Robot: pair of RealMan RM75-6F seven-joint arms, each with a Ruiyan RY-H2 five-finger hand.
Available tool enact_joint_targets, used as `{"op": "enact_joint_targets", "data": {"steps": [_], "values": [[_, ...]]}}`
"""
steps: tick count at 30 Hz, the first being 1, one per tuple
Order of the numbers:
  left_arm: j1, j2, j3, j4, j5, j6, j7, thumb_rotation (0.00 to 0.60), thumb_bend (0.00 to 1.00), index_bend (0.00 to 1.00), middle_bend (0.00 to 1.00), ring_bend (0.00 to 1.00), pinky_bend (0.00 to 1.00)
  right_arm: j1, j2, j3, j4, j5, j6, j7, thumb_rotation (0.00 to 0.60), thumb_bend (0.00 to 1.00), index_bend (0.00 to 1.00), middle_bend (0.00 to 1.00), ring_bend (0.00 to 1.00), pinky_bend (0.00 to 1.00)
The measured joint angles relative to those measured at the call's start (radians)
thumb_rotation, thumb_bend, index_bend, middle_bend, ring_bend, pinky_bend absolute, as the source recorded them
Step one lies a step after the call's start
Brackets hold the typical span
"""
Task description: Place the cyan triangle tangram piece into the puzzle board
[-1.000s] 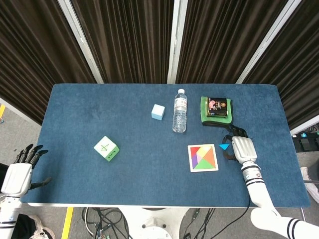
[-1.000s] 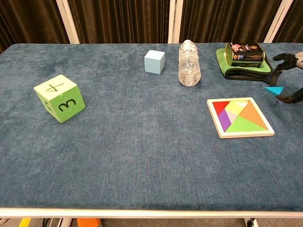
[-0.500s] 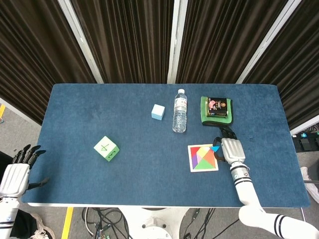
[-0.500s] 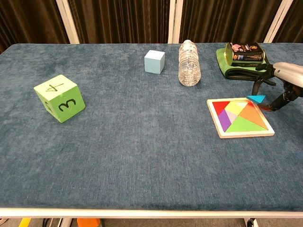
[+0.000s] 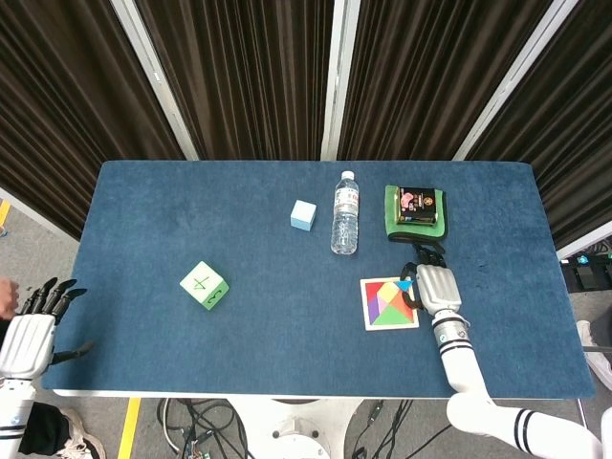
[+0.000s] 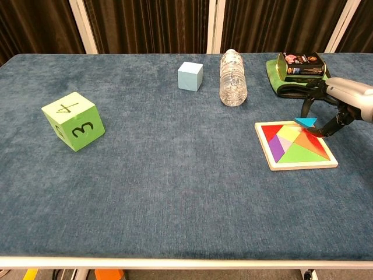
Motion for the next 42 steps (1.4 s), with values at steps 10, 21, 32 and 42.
{"op": "enact_joint_targets", "data": {"steps": [10, 21, 32, 42], "values": [[0.002, -0.001, 0.001, 0.011, -0.003, -0.002, -0.016, 0.6, 0.0, 0.22, 0.12, 0.01, 0.13, 0.016, -0.008, 0.0, -0.002, 0.033, 0.005, -0.024, 0.6, 0.28, 0.52, 0.01, 0.0, 0.0], [0.002, 0.005, 0.004, 0.005, 0.005, 0.0, -0.038, 0.6, 0.0, 0.22, 0.12, 0.01, 0.13, 0.025, -0.015, -0.008, -0.002, 0.044, 0.012, -0.034, 0.6, 0.28, 0.52, 0.01, 0.0, 0.0], [0.002, 0.005, 0.004, 0.005, 0.004, -0.003, -0.038, 0.6, 0.0, 0.22, 0.12, 0.01, 0.13, 0.031, -0.016, -0.002, 0.007, 0.057, 0.011, -0.026, 0.6, 0.28, 0.52, 0.01, 0.0, 0.0], [0.003, 0.005, 0.004, 0.007, 0.003, -0.002, -0.038, 0.6, 0.0, 0.22, 0.12, 0.01, 0.13, 0.04, -0.025, -0.006, 0.014, 0.061, 0.006, -0.028, 0.6, 0.28, 0.52, 0.01, 0.0, 0.0]]}}
